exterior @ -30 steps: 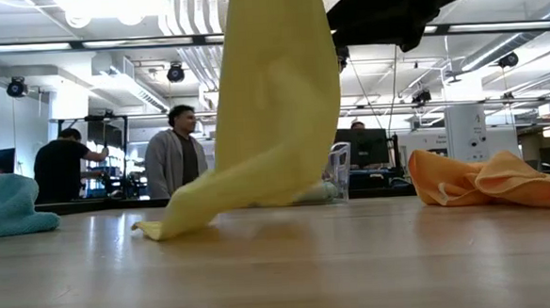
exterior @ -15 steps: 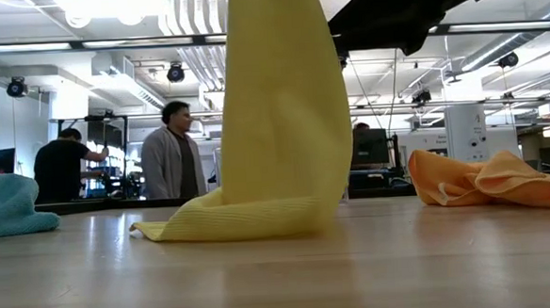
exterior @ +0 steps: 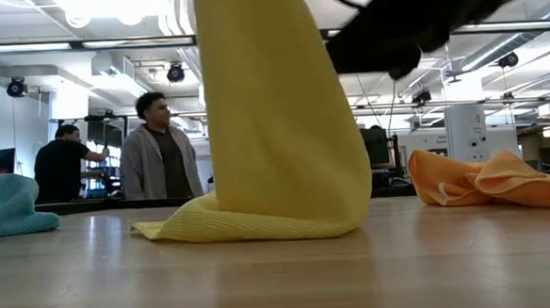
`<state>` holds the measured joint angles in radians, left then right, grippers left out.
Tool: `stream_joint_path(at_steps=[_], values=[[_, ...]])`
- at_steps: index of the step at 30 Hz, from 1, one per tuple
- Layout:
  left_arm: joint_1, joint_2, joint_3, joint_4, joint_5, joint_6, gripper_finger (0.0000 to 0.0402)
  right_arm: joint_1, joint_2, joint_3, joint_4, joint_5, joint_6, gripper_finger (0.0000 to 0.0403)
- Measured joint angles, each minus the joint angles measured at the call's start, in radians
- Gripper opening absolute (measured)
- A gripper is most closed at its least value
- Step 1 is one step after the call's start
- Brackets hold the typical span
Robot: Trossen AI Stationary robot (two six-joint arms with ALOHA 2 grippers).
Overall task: Fold microfiber towels
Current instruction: Fold the top yellow microfiber cloth
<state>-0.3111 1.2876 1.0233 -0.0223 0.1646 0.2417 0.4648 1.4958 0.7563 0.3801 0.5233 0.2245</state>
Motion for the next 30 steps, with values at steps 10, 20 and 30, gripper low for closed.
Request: stream_joint_path(at_steps=[10, 20, 30], values=[[-0.092, 0.0, -0.017, -0.132, 0.067, 0.026, 0.0, -0.009, 0.083, 0.0, -0.013, 0.114, -0.114, 0.0211], [-0.148, 0.015, -0.017, -0.125, 0.068, 0.027, 0.0, -0.172, 0.007, 0.003, -0.176, -0.131, -0.167, 0.0191], [-0.15, 0.042, -0.017, -0.113, 0.067, 0.025, 0.0, -0.281, -0.011, 0.005, -0.248, -0.444, -0.217, 0.0174]])
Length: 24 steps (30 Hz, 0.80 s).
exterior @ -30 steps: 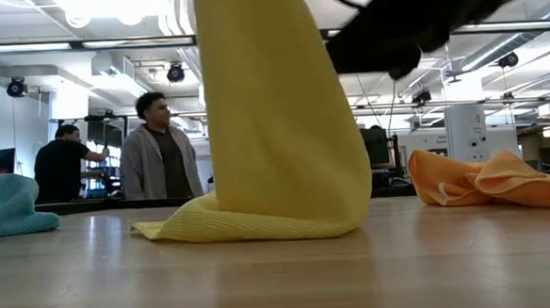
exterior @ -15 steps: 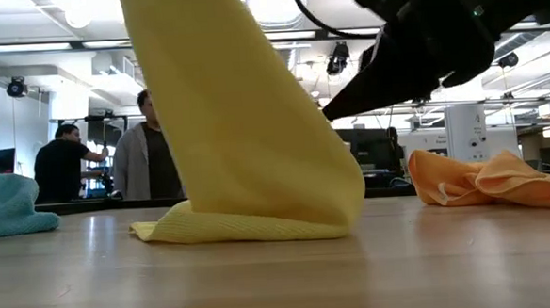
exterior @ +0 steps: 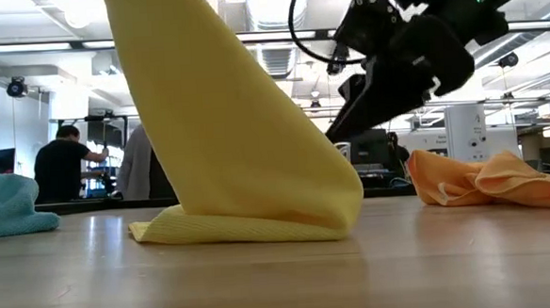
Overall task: Fold microfiber towels
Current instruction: Fold the top yellow microfiber cloth
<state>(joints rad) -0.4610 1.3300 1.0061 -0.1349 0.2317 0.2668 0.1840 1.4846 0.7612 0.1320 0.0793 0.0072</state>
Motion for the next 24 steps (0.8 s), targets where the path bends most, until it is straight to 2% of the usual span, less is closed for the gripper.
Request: stream_joint_path(at_steps=[19, 24], values=[[-0.008, 0.008, 0.0, -0.005, 0.0, -0.045, 0.0, -0.067, -0.005, 0.022, -0.072, 0.009, -0.078, 0.0178], [-0.007, 0.01, 0.0, -0.004, 0.0, -0.045, 0.0, -0.067, 0.01, 0.045, -0.085, -0.035, -0.104, 0.0178]])
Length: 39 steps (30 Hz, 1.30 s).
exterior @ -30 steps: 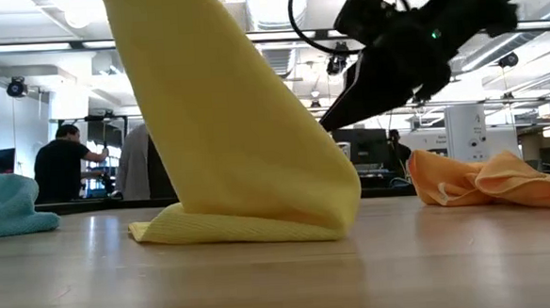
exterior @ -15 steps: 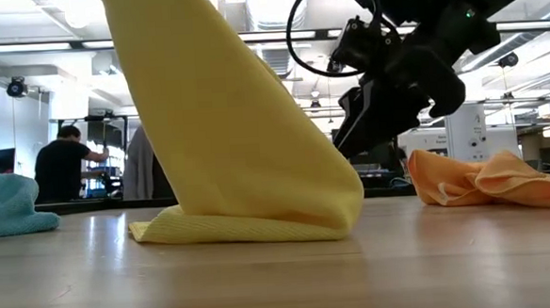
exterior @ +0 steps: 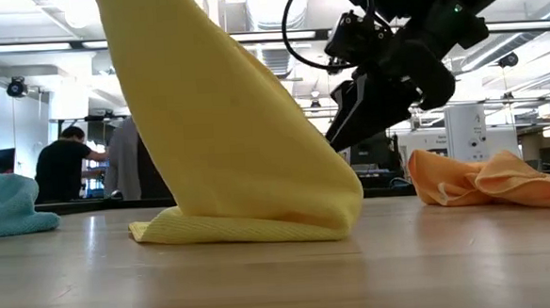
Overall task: Fold microfiber towels
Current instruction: Fold the top yellow microfiber cloth
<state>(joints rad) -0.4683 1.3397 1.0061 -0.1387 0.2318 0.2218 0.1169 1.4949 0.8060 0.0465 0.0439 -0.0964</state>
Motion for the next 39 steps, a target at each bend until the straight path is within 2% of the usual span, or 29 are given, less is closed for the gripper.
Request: stream_joint_path(at_steps=[8, 15, 19, 25, 28, 34, 39], values=[[-0.002, 0.001, 0.0, 0.003, 0.0, -0.004, 0.0, -0.008, 0.001, 0.009, -0.045, -0.028, -0.009, 0.0175], [-0.002, 0.001, 0.0, 0.01, 0.0, -0.003, 0.0, -0.008, 0.049, 0.006, -0.026, -0.045, -0.009, 0.0142], [-0.003, 0.001, 0.0, 0.015, 0.0, -0.005, 0.0, -0.008, 0.082, 0.006, -0.05, -0.045, -0.009, 0.0105], [-0.003, 0.0, 0.001, 0.03, 0.0, -0.006, 0.0, -0.008, 0.087, 0.023, -0.101, -0.044, -0.009, 0.0017], [-0.003, -0.008, 0.016, 0.029, 0.0, -0.027, 0.0, -0.008, 0.066, 0.055, -0.168, -0.03, -0.009, 0.001], [-0.003, -0.041, 0.027, -0.036, 0.003, -0.06, 0.0005, -0.008, 0.013, 0.167, -0.321, 0.079, -0.01, 0.0008], [-0.003, -0.067, 0.025, -0.087, 0.002, -0.085, 0.0057, -0.008, -0.033, 0.273, -0.431, 0.136, -0.018, 0.0008]])
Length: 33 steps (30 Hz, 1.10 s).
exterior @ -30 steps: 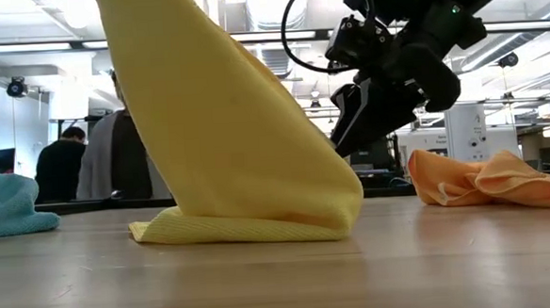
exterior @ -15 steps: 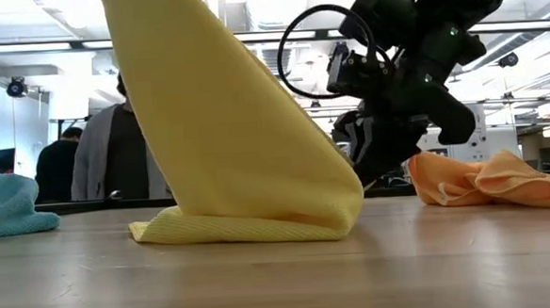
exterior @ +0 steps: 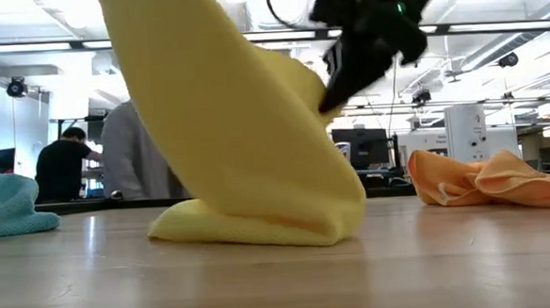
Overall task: Fold microfiber towels
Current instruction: Fold the top yellow microfiber cloth
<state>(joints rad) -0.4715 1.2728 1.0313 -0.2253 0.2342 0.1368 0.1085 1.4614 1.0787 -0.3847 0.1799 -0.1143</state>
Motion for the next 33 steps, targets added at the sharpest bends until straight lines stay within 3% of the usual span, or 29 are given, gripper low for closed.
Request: stream_joint_path(at_steps=[7, 12, 17, 23, 27, 33], values=[[0.0, -0.026, 0.009, -0.03, -0.087, -0.027, 0.0157, 0.0, -0.053, 0.143, -0.143, 0.133, 0.016, 0.0008], [0.001, -0.076, 0.01, -0.048, -0.176, -0.029, 0.0196, 0.0, -0.079, 0.23, -0.229, 0.249, 0.048, 0.0008], [0.001, -0.129, 0.01, -0.131, -0.268, -0.068, 0.0203, 0.0, -0.097, 0.305, -0.305, 0.371, 0.089, 0.0008], [0.006, -0.159, -0.016, -0.122, -0.47, -0.17, 0.0203, -0.003, -0.1, 0.408, -0.344, 0.398, 0.096, 0.0008], [0.022, -0.121, -0.084, -0.018, -0.553, -0.246, 0.0203, -0.003, -0.099, 0.456, -0.342, 0.398, 0.096, 0.0008], [0.037, -0.035, -0.229, 0.269, -0.734, -0.365, 0.0203, -0.003, -0.099, 0.488, -0.343, 0.398, 0.105, 0.0008]])
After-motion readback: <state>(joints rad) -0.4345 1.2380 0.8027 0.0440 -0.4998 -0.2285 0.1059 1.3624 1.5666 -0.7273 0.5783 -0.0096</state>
